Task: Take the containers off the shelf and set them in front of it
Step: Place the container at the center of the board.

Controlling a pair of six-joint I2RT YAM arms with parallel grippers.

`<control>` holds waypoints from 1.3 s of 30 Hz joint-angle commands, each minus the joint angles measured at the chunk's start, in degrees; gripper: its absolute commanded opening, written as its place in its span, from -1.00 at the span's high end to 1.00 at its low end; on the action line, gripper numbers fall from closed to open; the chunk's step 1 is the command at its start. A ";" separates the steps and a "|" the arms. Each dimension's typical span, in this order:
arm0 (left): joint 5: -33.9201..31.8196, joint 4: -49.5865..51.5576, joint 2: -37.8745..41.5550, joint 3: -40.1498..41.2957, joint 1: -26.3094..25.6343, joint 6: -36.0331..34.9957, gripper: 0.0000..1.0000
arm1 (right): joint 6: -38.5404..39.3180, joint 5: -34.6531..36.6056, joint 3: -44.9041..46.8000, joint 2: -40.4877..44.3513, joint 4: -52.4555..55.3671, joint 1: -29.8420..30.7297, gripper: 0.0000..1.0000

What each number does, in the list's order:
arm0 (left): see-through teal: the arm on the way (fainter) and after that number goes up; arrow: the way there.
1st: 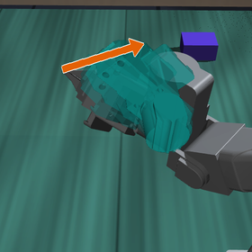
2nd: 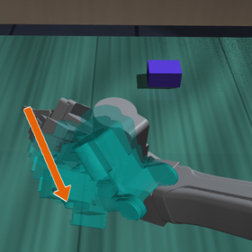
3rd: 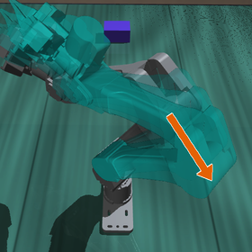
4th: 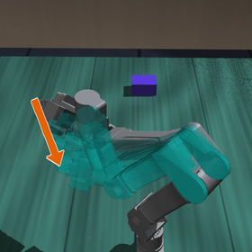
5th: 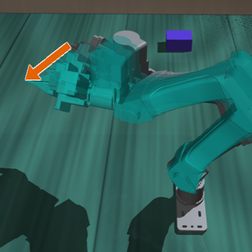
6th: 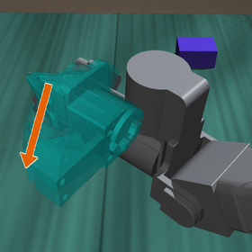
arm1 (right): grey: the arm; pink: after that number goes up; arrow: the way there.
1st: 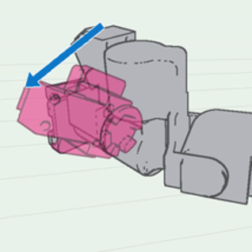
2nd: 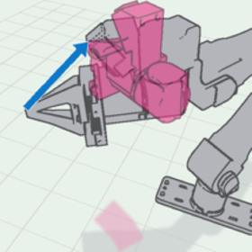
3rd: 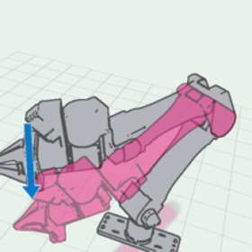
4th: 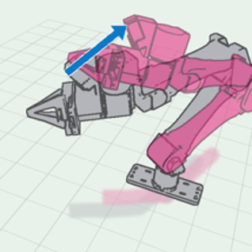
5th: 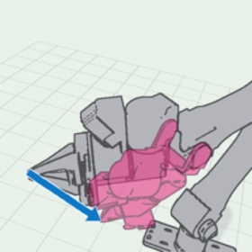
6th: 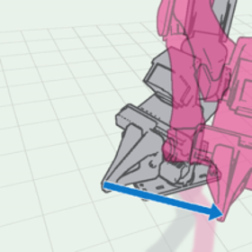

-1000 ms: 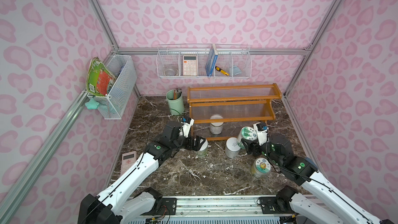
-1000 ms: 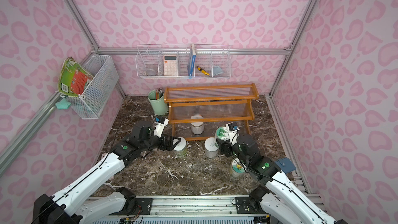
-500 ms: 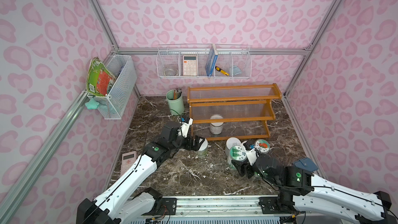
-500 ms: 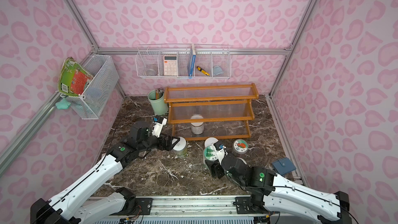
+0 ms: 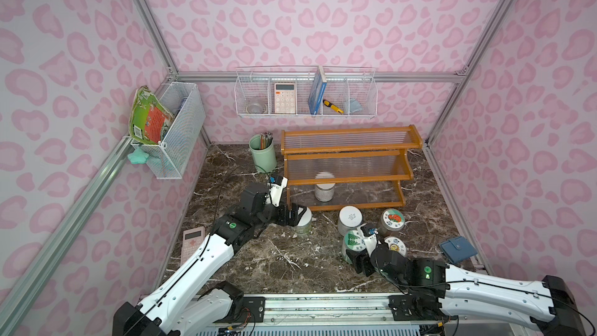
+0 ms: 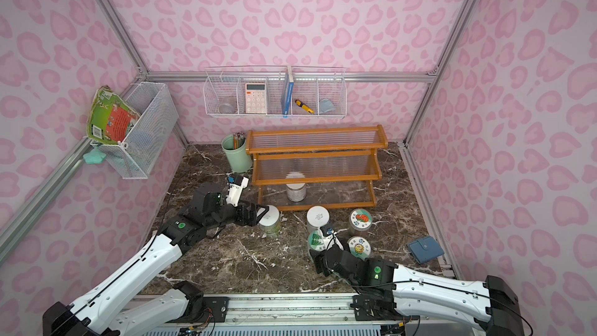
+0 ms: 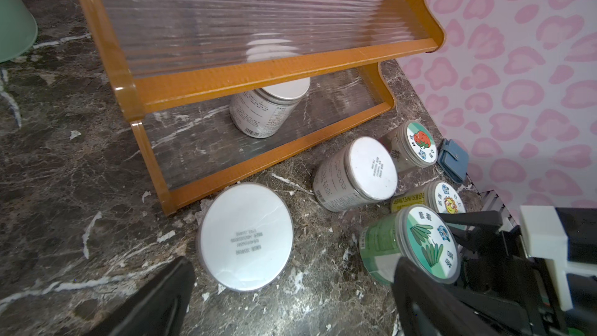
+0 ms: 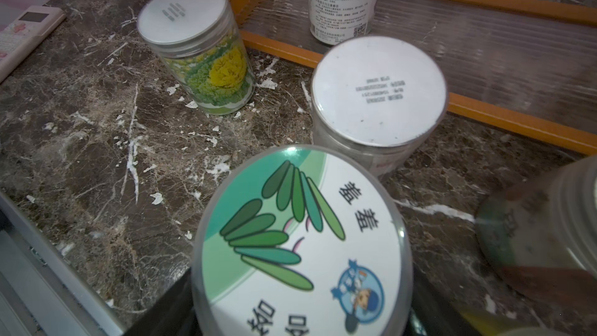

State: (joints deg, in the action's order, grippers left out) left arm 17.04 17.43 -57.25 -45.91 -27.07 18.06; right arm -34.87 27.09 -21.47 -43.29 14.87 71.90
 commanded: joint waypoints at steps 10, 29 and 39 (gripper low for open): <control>-0.84 1.47 -0.71 0.06 0.00 -0.21 -0.98 | 0.35 -3.52 5.24 1.47 -7.87 -2.93 -0.31; -0.69 1.91 -1.76 -1.11 0.00 -0.47 -0.99 | 0.97 -2.78 4.61 -0.38 -7.38 -2.90 -0.98; -0.14 2.18 -4.54 -2.96 -0.38 -1.12 -0.99 | 0.56 -0.84 -1.85 4.52 -0.08 -2.29 -0.98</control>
State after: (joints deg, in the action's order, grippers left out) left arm 16.23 19.59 -61.08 -48.01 -27.20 17.85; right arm -34.06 24.88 -21.45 -39.51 11.75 69.54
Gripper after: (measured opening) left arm 0.993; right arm 0.988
